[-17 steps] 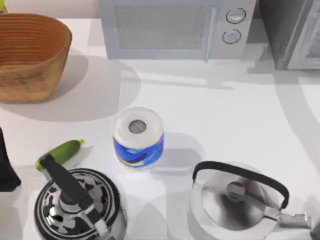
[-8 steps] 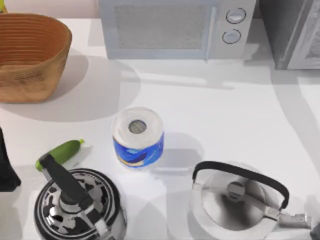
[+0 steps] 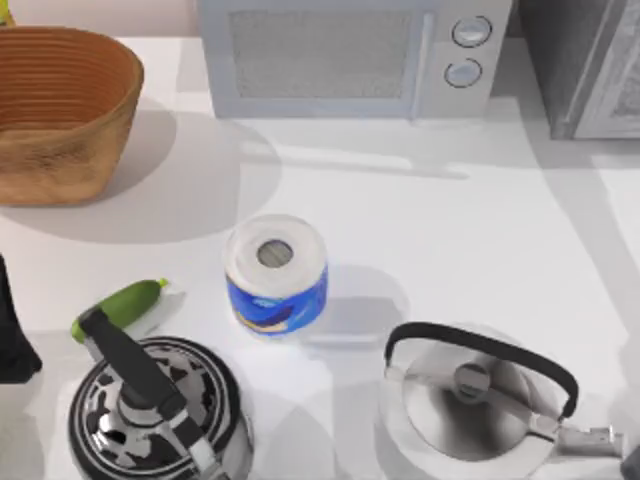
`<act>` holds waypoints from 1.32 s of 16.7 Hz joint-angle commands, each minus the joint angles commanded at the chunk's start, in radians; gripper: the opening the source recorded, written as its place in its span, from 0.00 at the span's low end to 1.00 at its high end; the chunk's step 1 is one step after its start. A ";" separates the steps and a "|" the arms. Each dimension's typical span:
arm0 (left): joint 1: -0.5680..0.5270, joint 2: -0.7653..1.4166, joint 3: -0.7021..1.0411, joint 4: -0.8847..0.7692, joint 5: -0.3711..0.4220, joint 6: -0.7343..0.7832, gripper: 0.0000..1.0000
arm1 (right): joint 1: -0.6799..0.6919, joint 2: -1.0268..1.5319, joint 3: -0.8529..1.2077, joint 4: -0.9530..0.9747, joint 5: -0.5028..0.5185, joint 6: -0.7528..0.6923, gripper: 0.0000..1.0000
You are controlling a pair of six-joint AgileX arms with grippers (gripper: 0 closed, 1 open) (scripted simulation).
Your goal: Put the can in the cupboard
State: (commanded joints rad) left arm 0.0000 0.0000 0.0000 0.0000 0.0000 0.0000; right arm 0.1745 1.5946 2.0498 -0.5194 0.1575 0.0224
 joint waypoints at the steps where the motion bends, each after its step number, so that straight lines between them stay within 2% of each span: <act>1: 0.000 0.000 0.000 0.000 0.000 0.000 1.00 | -0.006 0.058 0.085 -0.020 -0.005 -0.001 0.00; 5: 0.000 0.000 0.000 0.000 0.000 0.000 1.00 | -0.041 0.282 0.436 -0.091 -0.019 -0.003 0.00; 8: 0.000 0.000 0.000 0.000 0.000 0.000 1.00 | -0.064 0.411 0.614 -0.132 -0.028 -0.004 0.00; 11: 0.000 0.000 0.000 0.000 0.000 0.000 1.00 | -0.075 0.482 0.697 -0.155 -0.035 -0.004 0.00; 16: 0.000 0.000 0.000 0.000 0.000 0.000 1.00 | -0.076 0.488 0.703 -0.157 -0.035 -0.003 0.00; 22: 0.000 0.000 0.000 0.000 0.000 0.000 1.00 | -0.076 0.488 0.703 -0.157 -0.035 -0.003 0.45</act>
State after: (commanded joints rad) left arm 0.0000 0.0000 0.0000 0.0000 0.0000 0.0000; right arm 0.0983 2.0824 2.7525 -0.6760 0.1220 0.0190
